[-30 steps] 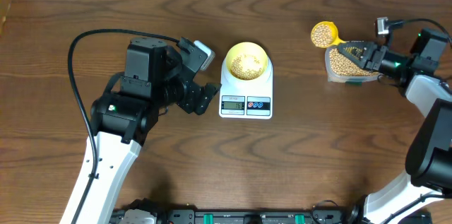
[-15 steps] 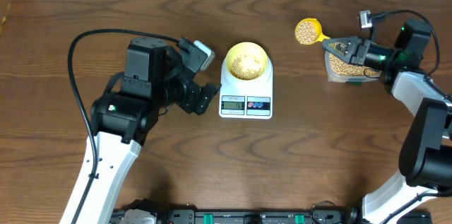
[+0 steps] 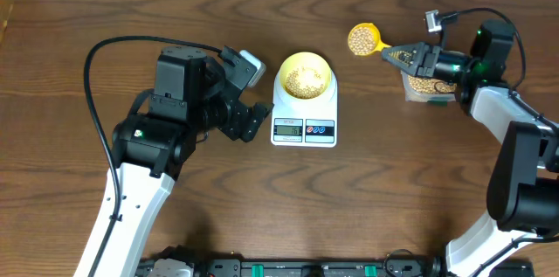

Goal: Scoop item into bowl and weigh 50g on scale
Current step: 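Lift the filled scoop out of the tub with the right gripper, then carry the filled scoop over the yellow bowl with the right gripper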

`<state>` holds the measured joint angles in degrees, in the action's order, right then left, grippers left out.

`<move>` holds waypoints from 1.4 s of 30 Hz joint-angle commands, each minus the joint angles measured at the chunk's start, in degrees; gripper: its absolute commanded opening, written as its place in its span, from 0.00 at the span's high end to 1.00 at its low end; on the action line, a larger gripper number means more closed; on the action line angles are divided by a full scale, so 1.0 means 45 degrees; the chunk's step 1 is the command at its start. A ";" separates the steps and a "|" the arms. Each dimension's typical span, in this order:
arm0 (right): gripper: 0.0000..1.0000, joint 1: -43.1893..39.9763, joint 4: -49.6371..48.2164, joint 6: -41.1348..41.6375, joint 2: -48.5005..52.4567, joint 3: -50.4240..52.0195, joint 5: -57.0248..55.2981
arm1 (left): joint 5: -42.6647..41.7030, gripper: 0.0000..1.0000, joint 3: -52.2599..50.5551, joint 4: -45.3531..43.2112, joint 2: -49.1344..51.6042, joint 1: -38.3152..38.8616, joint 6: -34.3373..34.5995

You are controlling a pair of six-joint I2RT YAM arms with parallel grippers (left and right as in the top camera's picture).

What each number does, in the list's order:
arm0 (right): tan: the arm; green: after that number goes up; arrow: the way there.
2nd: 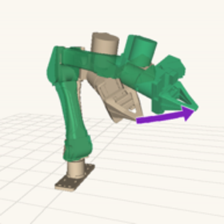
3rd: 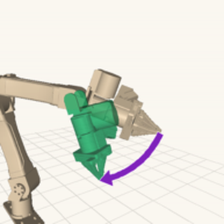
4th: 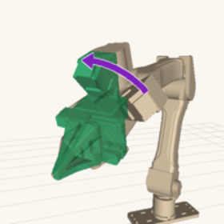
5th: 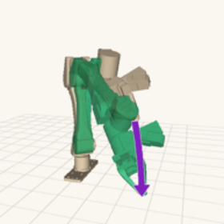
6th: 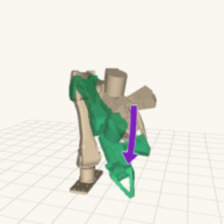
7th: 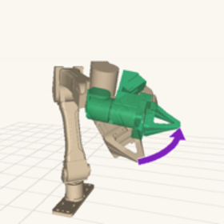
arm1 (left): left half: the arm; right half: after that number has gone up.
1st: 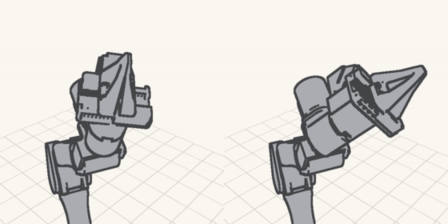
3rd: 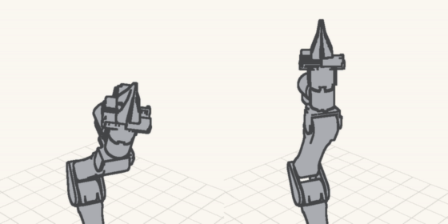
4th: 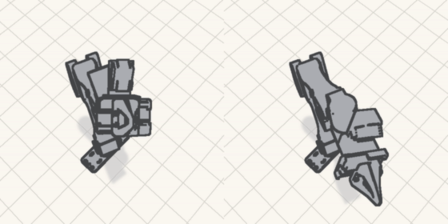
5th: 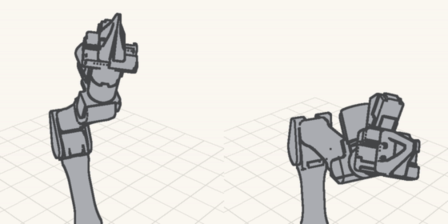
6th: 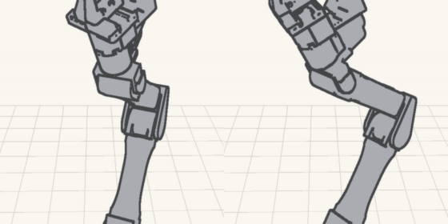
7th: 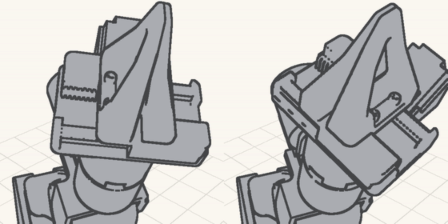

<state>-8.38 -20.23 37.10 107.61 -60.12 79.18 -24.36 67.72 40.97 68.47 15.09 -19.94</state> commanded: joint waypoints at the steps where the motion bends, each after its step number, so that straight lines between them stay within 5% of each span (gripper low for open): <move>1: 0.99 0.0369 -0.0039 0.0141 -0.0393 0.0000 -0.0136 | -0.0248 0.15 -0.0194 0.0039 0.0015 -0.0053 -0.0083; 42: 0.99 0.3036 -0.0034 -0.0719 -0.0393 0.0005 -0.1778 | -0.0248 0.15 -0.0194 0.0039 0.0015 -0.0053 -0.0083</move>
<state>4.80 -20.23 35.92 107.61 -60.12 71.81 -24.36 67.72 40.97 68.47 15.09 -19.94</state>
